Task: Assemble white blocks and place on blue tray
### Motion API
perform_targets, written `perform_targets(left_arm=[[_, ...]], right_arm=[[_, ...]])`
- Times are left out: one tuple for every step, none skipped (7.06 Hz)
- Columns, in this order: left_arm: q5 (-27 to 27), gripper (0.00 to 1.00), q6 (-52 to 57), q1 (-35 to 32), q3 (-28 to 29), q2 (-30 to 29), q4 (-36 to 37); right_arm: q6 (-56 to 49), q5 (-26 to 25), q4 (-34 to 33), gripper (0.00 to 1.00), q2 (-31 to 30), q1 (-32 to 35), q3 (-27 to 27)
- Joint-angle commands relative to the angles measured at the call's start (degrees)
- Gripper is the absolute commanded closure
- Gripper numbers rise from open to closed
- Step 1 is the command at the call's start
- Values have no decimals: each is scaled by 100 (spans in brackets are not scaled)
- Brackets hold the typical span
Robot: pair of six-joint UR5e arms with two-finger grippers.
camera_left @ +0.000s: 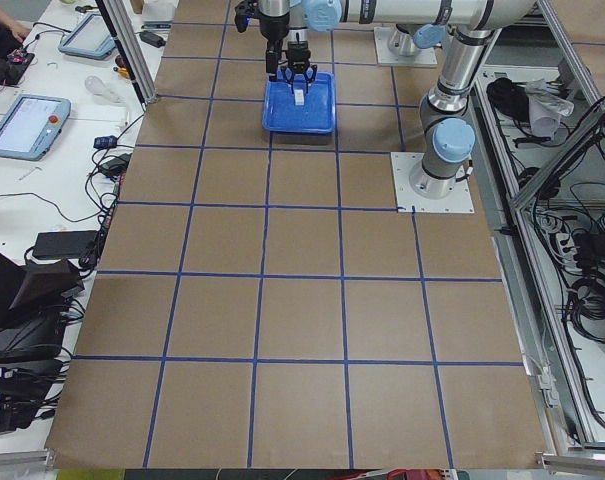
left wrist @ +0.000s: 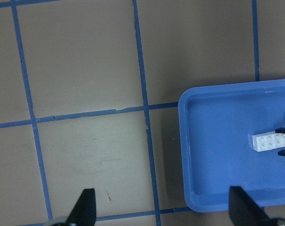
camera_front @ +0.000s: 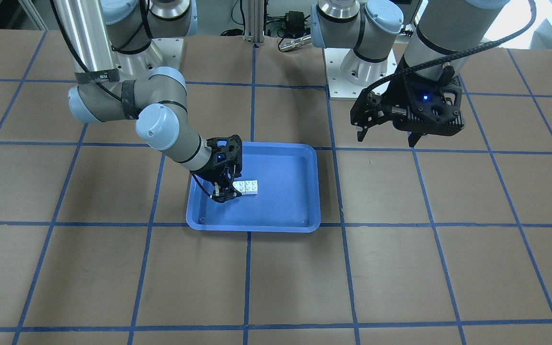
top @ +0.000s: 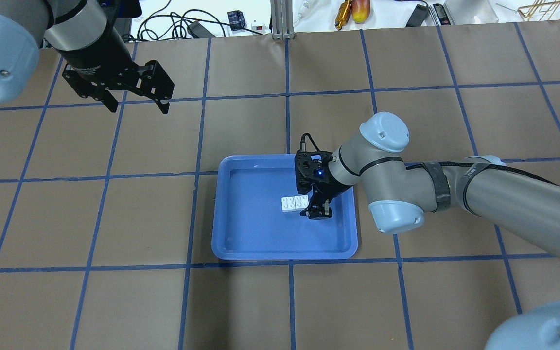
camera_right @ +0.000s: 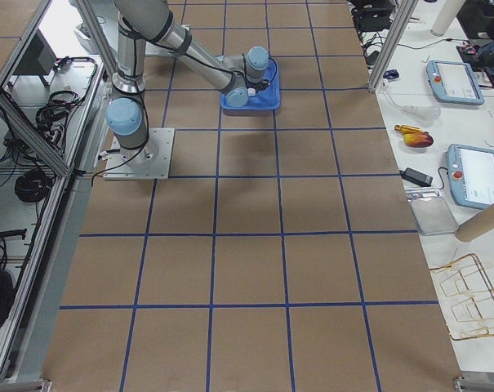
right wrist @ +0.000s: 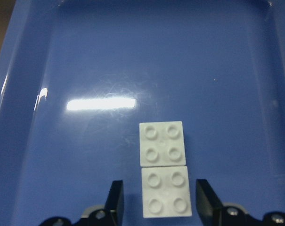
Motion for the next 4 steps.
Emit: perform_targets(left_arm=[[-2,0,6,6,8,1,0],[-2,0,6,6,8,-7,0],[-2,0,6,6,17,1,0],[-2,0,-11,6,26,-7,0]], right_arm=[[140,-83,-30,37,-44,0,-49],[367,-162,-4,35,-218,-26,-197],[857,-363,57,34,-376,-26,-303],[1210,-374,66,27,-456,-35,-374]])
